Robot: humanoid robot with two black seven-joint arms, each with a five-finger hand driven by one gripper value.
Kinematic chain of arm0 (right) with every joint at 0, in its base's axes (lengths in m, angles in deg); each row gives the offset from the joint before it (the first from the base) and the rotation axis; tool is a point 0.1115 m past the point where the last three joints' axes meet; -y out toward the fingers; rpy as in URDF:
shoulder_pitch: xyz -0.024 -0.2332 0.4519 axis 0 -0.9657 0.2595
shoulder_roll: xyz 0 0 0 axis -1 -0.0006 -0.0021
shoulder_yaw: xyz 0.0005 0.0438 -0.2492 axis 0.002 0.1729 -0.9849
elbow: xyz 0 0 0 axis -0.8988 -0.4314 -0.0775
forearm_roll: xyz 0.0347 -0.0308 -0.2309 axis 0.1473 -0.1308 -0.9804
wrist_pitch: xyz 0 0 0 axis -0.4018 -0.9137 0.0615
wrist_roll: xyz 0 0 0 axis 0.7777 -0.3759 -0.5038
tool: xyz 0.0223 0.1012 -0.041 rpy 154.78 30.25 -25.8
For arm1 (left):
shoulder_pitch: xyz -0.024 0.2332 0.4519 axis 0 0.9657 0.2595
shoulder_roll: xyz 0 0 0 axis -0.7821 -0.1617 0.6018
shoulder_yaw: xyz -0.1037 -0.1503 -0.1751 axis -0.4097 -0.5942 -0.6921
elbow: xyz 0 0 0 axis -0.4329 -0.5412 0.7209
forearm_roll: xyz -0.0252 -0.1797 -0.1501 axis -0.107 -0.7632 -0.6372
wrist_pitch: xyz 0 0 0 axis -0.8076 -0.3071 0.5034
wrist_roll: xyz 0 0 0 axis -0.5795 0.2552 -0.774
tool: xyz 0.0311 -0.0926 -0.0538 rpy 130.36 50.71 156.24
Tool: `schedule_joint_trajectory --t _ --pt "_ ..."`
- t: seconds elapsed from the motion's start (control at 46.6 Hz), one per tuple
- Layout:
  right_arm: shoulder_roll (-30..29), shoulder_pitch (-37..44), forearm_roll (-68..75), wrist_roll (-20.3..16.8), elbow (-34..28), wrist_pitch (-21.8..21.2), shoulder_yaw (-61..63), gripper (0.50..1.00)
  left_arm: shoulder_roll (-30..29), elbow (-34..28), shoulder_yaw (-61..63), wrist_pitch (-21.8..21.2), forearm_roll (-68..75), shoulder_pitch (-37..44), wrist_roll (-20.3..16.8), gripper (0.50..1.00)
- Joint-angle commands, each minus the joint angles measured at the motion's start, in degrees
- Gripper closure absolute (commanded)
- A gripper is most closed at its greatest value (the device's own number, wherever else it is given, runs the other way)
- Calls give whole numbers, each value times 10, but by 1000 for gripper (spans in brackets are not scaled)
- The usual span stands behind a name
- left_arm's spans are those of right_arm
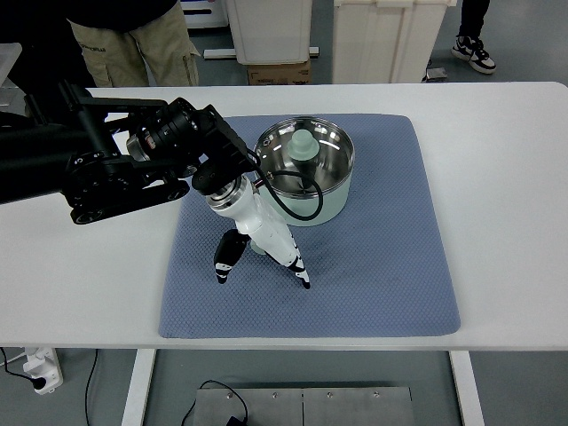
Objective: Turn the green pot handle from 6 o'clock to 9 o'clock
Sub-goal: 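Push the handle with the left hand, rotating it toward the left arm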
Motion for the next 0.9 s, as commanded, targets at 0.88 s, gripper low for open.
schedule_joint_trajectory --t 0.88 --pt "0 0 0 0 0 0 0 500 -32 -3 10 0 56 -36 -9 500"
